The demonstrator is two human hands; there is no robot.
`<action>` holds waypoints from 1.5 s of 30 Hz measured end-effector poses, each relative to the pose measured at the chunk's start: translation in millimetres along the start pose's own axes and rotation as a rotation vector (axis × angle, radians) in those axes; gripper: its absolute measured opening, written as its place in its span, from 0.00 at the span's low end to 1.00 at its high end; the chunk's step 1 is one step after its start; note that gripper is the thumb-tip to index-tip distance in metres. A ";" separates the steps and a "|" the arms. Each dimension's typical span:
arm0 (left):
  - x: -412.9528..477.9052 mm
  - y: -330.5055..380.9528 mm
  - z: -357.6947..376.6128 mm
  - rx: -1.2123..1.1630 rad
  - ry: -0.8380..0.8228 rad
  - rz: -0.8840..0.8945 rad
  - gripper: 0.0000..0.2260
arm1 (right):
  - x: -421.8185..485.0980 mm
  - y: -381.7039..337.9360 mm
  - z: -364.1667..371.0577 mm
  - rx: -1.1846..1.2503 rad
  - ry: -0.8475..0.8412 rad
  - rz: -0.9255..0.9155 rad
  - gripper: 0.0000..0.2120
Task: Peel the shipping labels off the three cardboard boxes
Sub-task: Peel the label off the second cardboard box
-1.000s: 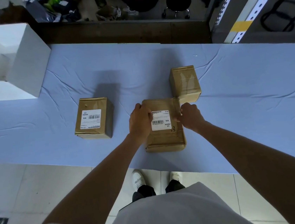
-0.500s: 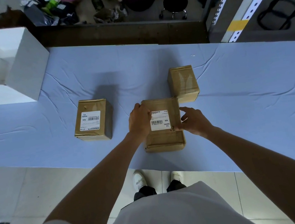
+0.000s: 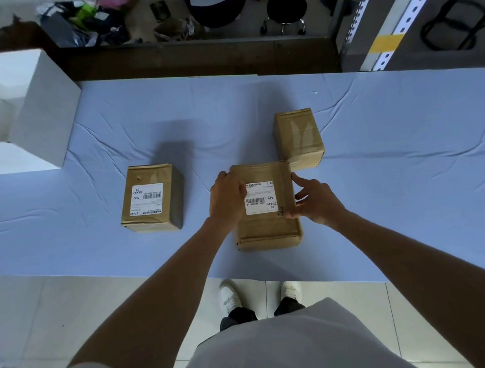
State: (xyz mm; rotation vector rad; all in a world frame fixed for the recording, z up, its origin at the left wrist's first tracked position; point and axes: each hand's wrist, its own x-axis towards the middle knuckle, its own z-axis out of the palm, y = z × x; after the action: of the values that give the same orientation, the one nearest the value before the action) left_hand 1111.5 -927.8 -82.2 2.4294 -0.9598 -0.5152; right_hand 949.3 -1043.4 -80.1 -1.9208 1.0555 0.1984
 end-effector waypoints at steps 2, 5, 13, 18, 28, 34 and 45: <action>0.8 0.3 -0.3 -0.004 -0.006 -0.012 0.10 | 0.8 0.4 0.4 -0.008 0.002 0.004 0.50; 2.3 -0.7 0.1 -0.023 -0.017 -0.019 0.09 | 2.0 1.2 1.1 -0.017 0.004 0.008 0.50; -0.5 -2.9 0.7 -0.121 0.015 -0.027 0.07 | 3.2 0.5 0.7 -0.030 0.002 0.017 0.50; -6.6 -5.2 -2.0 -0.199 0.034 -0.035 0.02 | 3.1 -0.9 0.5 -0.038 -0.006 0.020 0.50; -9.2 -5.8 0.0 -0.194 0.066 -0.046 0.02 | 1.3 -1.3 1.6 -0.033 0.006 0.017 0.51; -4.5 -5.2 1.0 -0.163 0.047 -0.037 0.04 | -0.1 -2.9 0.3 -0.018 0.004 0.022 0.50; -1.4 -5.1 -2.7 -0.251 -0.004 -0.085 0.03 | 3.3 -4.0 0.7 -0.032 -0.003 0.047 0.52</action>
State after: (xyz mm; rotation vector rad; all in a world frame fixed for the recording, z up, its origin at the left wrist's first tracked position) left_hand 1114.6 -922.8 -82.6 2.2501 -0.7464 -0.6303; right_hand 954.5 -1044.0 -79.7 -1.9249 1.1018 0.2456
